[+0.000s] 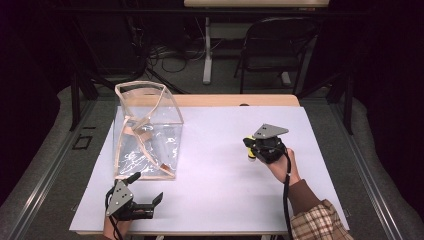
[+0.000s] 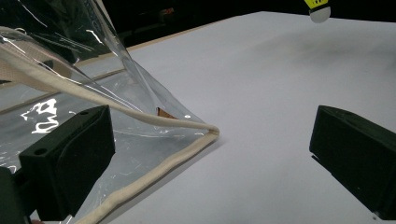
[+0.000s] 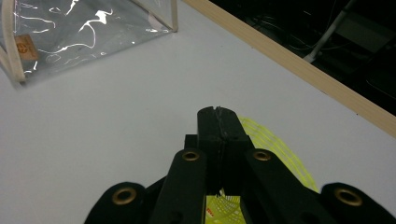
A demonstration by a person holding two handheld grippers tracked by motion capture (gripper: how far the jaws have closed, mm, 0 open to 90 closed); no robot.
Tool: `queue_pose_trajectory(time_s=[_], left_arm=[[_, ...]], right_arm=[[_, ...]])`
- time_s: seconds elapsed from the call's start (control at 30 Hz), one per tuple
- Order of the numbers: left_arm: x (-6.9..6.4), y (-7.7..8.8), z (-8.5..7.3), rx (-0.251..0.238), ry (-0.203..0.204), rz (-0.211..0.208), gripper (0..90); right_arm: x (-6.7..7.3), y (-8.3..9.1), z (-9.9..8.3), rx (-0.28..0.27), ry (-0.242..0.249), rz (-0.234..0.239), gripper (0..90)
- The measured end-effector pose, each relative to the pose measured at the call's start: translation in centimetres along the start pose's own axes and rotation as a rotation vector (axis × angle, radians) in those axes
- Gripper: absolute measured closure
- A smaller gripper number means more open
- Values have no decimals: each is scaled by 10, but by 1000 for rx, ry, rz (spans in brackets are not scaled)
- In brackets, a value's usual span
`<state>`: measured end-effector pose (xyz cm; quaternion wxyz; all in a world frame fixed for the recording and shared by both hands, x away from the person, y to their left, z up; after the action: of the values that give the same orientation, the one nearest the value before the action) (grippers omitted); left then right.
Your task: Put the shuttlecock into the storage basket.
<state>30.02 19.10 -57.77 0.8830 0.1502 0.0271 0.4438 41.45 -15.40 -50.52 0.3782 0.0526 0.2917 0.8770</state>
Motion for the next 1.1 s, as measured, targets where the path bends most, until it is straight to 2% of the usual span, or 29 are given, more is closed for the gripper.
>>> queue_pose_trajectory(time_s=[1.1], left_arm=[[0, -1, 0, -3, 1, -3, 1]], right_arm=[[-2, -25, 38, -8, 9, 9, 900]])
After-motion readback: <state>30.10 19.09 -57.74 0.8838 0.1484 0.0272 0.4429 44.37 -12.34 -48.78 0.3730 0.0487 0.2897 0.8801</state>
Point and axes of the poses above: each handheld gripper's, and its own axes: y roughly backward along the jaws, z roughly out of its top, x roughly to its left, the point moved 7 cm from there along -y, roughly forward along the jaws, and after that the axes turned 3 degrees about z, right-handed, at the moved point
